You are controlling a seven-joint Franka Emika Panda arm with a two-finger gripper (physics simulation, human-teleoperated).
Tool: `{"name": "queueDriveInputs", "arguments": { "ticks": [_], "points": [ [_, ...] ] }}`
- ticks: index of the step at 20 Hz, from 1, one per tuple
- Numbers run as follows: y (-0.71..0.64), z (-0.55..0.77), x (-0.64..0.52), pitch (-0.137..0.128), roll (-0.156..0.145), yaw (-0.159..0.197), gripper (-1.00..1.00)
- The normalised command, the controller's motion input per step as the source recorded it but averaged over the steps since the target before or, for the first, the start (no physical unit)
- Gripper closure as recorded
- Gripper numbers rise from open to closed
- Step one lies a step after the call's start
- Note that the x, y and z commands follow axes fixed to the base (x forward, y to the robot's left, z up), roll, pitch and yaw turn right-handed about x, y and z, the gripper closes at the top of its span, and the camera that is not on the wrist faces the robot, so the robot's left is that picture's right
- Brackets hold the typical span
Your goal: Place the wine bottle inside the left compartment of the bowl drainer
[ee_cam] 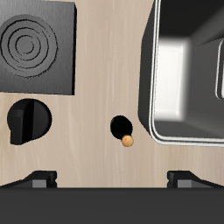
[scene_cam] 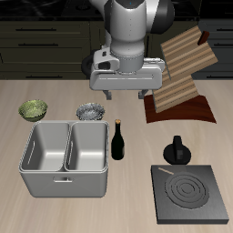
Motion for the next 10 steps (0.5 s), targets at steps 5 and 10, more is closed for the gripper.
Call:
{"name": "queueDriveInputs", "arguments": {
  "ticks": [5, 10],
  "points": [
    [0.07, -0.13, -0.06, 0.004, 0.029, -0.019, -1.00],
    [0.06, -0.13, -0.04, -0.034, 0.023, 0.032, -1.00]
  ]
}}
